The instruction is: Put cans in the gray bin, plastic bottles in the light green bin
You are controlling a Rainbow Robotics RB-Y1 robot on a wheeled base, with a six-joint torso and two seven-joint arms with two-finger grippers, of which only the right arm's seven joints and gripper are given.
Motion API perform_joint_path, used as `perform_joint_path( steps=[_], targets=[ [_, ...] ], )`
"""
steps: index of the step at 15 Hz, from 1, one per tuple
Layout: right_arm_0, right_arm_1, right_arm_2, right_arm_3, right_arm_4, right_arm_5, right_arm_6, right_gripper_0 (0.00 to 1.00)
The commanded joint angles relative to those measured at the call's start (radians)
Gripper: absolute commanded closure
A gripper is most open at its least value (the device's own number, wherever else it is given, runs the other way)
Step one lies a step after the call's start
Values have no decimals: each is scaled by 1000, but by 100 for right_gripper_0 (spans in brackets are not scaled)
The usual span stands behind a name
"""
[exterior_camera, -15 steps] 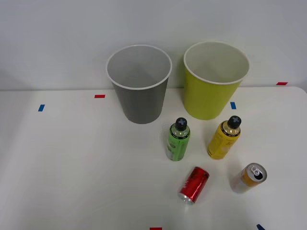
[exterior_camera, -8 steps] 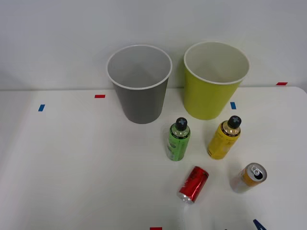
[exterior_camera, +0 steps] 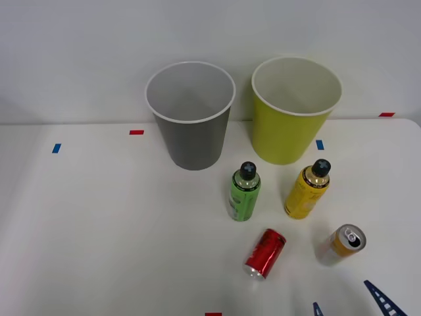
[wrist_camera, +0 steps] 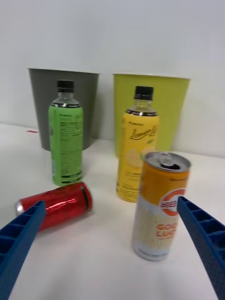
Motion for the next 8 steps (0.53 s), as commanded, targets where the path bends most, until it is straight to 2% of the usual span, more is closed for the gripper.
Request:
perform_joint_path(
  steps=[1, 3, 8],
  targets=[
    [12, -22, 35, -2, -153, 1, 184, 0],
    [11, -27, 34, 0, -198, 3, 227, 0],
    [-11, -44, 49, 0, -264, 79, 222, 0]
  ],
)
